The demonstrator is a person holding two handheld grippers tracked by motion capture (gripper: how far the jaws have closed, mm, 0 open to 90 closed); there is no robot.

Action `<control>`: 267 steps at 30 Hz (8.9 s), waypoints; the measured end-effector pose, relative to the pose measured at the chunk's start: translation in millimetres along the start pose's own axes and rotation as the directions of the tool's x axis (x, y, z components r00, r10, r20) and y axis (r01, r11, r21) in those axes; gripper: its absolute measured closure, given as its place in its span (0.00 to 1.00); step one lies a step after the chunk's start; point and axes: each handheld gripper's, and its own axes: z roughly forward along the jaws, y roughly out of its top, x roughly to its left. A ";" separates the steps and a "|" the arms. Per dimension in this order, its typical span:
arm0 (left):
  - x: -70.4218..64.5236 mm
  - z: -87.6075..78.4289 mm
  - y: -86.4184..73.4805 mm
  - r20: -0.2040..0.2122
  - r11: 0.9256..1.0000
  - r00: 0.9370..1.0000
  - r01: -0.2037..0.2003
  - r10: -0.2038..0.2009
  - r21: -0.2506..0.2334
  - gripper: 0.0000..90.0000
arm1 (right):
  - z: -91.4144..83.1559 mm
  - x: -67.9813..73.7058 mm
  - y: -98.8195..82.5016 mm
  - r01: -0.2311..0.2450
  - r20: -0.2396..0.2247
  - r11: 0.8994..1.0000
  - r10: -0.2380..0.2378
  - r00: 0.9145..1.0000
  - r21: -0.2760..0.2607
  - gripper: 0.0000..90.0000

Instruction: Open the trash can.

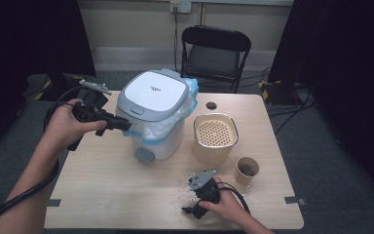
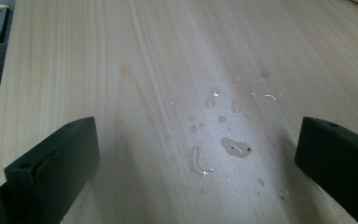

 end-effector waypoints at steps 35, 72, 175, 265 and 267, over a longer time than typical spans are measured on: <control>-1.2 -5.9 39.1 -0.035 0.999 0.999 0.012 -0.013 -0.049 0.91 | -0.1 0.1 0.0 -0.001 -0.002 1.000 0.001 1.000 0.002 0.00; 11.6 19.8 46.6 -0.113 0.999 0.993 0.034 -0.035 -0.014 1.00 | -0.1 0.1 -0.1 -0.001 -0.002 1.000 0.001 1.000 0.002 0.00; 16.4 73.1 -84.1 0.032 0.997 0.999 0.031 -0.029 -0.069 0.21 | -0.4 0.0 -0.1 0.000 -0.001 1.000 0.000 1.000 0.004 0.00; 9.6 172.3 -177.0 -0.001 0.967 0.967 -0.253 0.253 -0.010 0.16 | -76.0 -7.9 -33.6 -0.078 -0.001 0.997 0.078 0.997 -0.002 0.18; 9.4 173.1 -178.4 0.004 0.967 0.967 -0.255 0.256 -0.021 0.14 | -77.3 -7.9 -34.9 -0.075 0.000 0.997 0.075 0.997 -0.001 0.18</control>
